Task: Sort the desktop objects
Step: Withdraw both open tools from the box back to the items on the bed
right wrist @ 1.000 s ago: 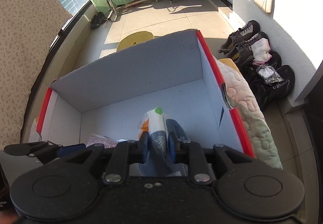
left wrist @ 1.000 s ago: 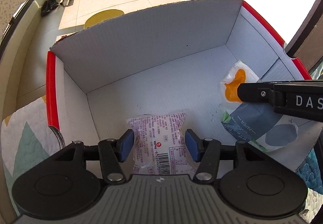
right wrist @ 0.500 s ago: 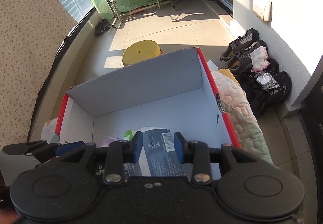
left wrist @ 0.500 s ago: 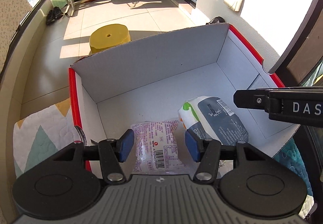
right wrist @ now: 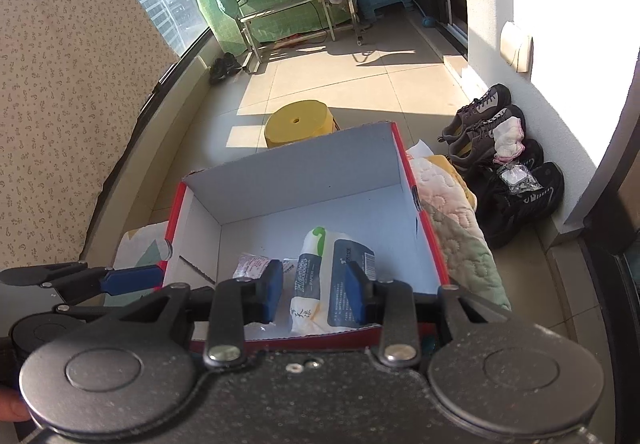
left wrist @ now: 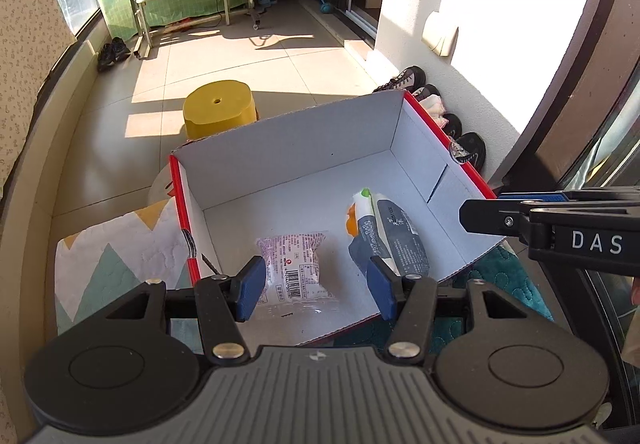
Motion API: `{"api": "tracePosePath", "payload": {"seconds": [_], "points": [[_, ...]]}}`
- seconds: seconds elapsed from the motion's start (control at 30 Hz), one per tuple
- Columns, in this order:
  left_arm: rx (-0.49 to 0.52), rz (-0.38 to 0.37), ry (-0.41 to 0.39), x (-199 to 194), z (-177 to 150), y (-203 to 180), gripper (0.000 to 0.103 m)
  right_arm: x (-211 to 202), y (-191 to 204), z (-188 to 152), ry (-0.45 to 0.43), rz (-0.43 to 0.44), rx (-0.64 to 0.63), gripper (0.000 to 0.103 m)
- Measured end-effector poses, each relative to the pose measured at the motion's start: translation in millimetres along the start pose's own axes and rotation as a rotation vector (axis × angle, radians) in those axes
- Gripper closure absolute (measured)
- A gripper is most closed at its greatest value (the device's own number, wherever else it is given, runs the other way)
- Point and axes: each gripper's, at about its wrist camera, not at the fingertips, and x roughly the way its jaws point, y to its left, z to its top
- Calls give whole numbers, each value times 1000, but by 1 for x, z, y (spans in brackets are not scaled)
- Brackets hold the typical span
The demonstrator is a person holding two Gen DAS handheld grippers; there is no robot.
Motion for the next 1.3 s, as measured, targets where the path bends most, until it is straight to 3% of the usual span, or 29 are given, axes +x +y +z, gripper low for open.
{"api": "tracePosePath", "payload": {"seconds": [0.37, 0.7, 0.77, 1.0, 1.3], "points": [[-12, -28, -47, -63, -38, -3, 49, -58, 3, -28, -37, 44, -17, 68], [-35, -8, -85, -103, -87, -2, 47, -92, 3, -73, -38, 21, -39, 67], [-35, 3, -92, -110, -95, -3, 40, -94, 2, -82, -26, 20, -31, 63], [-71, 5, -107, -131, -124, -2, 38, -103, 0, -113, -8, 21, 18, 53], [-92, 31, -112, -140, -162, -4, 27, -111, -5, -140, -22, 18, 83, 39]]}}
